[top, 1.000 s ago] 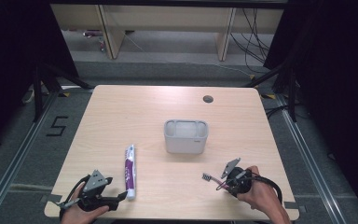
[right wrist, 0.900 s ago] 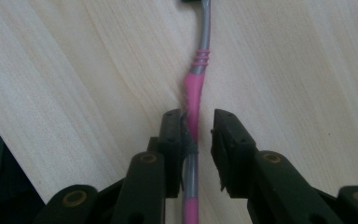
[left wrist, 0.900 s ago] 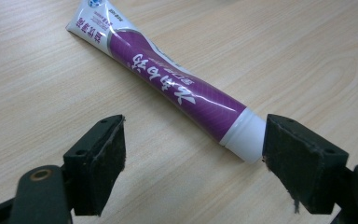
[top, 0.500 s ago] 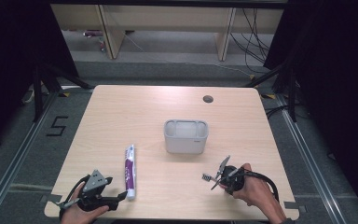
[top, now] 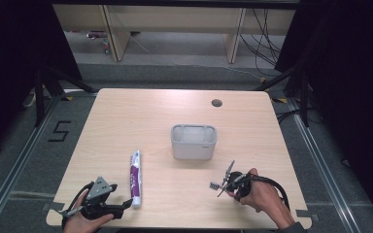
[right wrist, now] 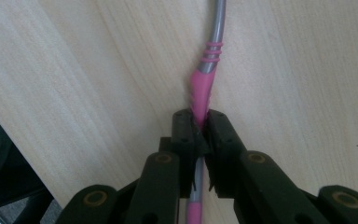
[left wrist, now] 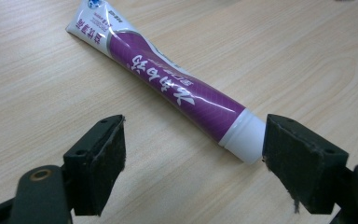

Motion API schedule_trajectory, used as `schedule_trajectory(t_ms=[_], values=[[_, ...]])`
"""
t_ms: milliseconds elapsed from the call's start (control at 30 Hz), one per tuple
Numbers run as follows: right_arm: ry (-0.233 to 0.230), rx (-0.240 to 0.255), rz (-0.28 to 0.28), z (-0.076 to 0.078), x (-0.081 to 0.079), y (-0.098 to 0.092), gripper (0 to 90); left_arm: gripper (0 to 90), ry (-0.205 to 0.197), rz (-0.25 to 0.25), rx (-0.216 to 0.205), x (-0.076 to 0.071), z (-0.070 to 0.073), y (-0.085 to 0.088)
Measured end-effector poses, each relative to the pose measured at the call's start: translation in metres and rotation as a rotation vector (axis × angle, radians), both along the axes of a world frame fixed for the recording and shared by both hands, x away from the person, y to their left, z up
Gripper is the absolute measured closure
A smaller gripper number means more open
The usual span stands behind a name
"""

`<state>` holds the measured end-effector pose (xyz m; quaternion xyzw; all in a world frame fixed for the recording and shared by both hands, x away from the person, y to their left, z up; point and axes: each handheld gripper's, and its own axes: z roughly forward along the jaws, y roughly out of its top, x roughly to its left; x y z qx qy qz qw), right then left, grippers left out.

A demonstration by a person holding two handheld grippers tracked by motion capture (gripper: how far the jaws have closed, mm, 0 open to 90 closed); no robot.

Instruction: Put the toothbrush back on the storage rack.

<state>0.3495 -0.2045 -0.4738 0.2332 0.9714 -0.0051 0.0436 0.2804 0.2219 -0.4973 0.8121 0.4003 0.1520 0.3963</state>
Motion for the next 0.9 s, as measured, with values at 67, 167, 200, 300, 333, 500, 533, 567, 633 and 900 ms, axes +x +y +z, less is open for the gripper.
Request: schedule_trajectory(t_ms=[67,167,200,300,333,500,533,567,633,900], values=[[0.008,0.002,-0.006,0.000,0.000,0.001,82.8,20.8,0.000,0.000,-0.001,0.000,0.000,0.000],[0.005,0.005,0.014,-0.001,0.002,0.000,83.0,20.8,0.001,-0.004,0.005,0.000,0.000,0.000],[0.008,0.007,0.012,-0.001,0.002,0.000,83.0,20.8,0.002,-0.003,0.006,0.000,0.000,0.000],[0.009,0.000,0.020,0.000,0.003,0.000,83.2,20.8,0.001,-0.001,0.002,0.000,0.000,0.000],[0.010,0.005,0.018,0.000,0.004,0.000,83.2,20.8,0.001,-0.001,0.002,0.000,0.000,0.000],[-0.011,0.053,-0.006,0.005,0.002,-0.002,83.3,20.8,-0.004,0.006,-0.005,0.000,0.000,0.000],[-0.015,0.049,0.003,0.007,0.002,-0.003,83.3,20.8,-0.009,-0.008,0.019,0.002,0.000,0.001],[-0.015,0.049,0.003,0.007,0.002,-0.003,83.3,20.8,-0.009,-0.008,0.019,0.002,0.000,0.001],[-0.014,0.103,0.003,0.014,0.000,-0.004,83.3,20.8,0.000,0.000,0.001,0.000,0.000,0.000],[-0.075,0.207,-0.020,0.023,0.000,-0.011,83.4,20.8,0.001,-0.003,0.001,0.000,0.000,0.000]])
